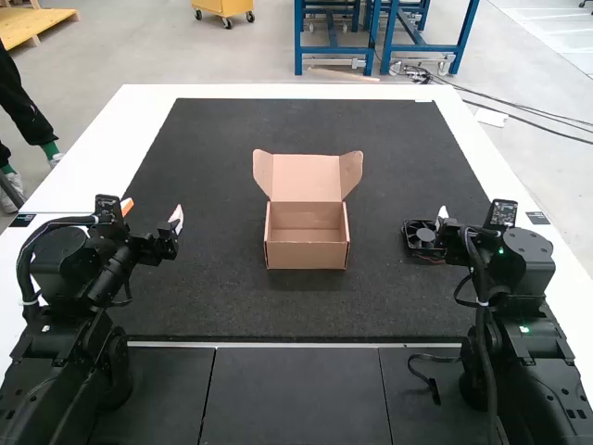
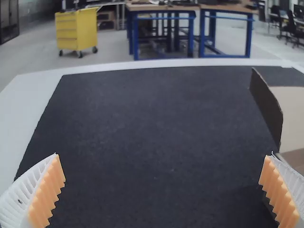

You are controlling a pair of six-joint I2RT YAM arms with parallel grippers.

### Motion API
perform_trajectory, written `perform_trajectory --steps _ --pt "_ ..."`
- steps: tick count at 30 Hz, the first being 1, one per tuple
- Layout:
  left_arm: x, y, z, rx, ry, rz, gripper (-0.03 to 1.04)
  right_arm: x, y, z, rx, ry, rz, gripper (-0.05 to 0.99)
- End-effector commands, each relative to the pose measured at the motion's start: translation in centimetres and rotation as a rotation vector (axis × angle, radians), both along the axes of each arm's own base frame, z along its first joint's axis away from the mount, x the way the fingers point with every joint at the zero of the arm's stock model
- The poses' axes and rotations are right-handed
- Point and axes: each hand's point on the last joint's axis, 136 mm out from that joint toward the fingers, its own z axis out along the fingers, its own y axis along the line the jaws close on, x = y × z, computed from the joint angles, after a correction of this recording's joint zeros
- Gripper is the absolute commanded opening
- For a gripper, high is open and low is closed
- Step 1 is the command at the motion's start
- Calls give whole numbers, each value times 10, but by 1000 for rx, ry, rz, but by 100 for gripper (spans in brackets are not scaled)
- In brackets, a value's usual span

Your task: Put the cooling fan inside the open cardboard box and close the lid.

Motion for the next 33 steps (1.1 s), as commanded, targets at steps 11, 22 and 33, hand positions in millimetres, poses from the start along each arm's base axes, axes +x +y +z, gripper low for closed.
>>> perform_trajectory --steps 11,22,33 --pt "0 4 0 14 -6 21 97 1 -1 -68 -7 124 -6 91" --pt "0 4 0 14 -6 21 97 1 -1 -68 -7 124 -6 91" --pt "-1 12 33 1 -142 64 97 6 -5 -26 7 -48 -30 91"
